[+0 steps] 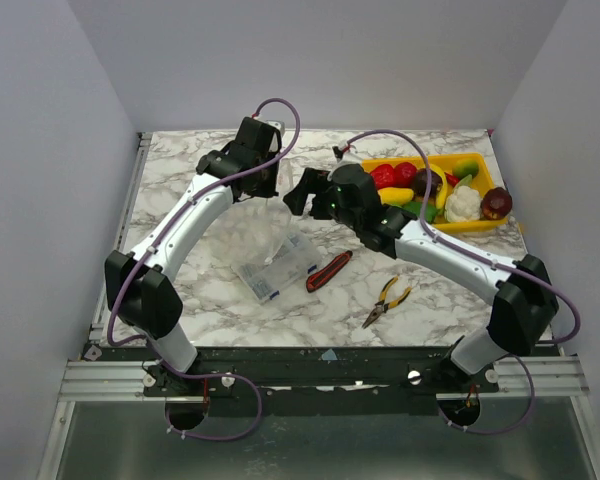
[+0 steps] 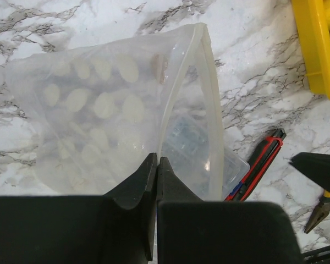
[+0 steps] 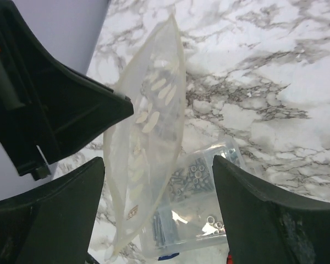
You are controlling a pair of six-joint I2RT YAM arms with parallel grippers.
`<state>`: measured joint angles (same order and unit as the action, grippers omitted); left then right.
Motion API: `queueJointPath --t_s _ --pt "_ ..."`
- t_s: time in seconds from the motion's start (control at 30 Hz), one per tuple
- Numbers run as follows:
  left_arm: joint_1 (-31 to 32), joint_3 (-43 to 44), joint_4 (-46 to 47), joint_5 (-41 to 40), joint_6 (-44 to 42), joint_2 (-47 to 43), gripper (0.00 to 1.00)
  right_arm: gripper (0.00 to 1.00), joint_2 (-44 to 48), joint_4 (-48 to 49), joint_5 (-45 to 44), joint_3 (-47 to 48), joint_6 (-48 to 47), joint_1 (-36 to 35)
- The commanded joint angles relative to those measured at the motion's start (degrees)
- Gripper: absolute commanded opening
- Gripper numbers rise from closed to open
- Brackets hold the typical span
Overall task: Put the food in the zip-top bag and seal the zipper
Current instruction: Open the zipper of the food storage bag at the center of the board.
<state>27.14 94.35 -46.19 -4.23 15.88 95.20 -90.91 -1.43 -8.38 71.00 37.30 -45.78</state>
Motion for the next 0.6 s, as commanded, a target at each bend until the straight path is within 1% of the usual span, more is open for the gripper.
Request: queueJointPath --t_s 0.0,0.17,0.3,0.4,0.43,0.47,0.5,0.53,0.57 --pt "0.1 -0.7 1.1 1.9 -0.4 -3.3 0.0 0.82 3.3 -4.2 -7.2 0.6 2.0 -0.3" --pt "0.2 -1.0 1.2 3.4 -0.5 -3.6 0.0 0.79 0.7 -4.4 -9.5 2.5 2.1 -0.3" --pt "0.2 -0.6 0.9 3.6 -0.9 -2.9 0.0 0.84 -1.2 -3.2 -10.0 3.4 0.6 -0.3" --pt "0.1 -0.6 0.8 3.8 -0.9 -2.6 0.0 0.84 -2.2 -2.2 -11.4 2.9 0.5 -0.3" --pt "0.2 -0.6 0.9 3.9 -0.9 -2.5 0.0 0.82 -2.5 -1.2 -11.4 2.4 0.4 -0.3" --pt "0.2 -0.6 0.8 4.0 -1.0 -2.4 0.0 0.77 -2.6 -0.3 -11.4 1.9 0.7 -0.3" --pt "0.2 -0.5 0.8 4.1 -1.1 -2.2 0.0 0.64 -2.7 0.6 -11.4 1.4 1.5 -0.3" --pt "0.2 -0.5 0.8 4.1 -1.1 -2.2 0.0 0.57 -2.8 0.9 -11.4 1.0 2.6 -0.3" --pt "0.2 -0.5 0.8 4.1 -1.1 -2.1 0.0 0.53 -3.0 2.7 -10.9 0.5 3.0 -0.3"
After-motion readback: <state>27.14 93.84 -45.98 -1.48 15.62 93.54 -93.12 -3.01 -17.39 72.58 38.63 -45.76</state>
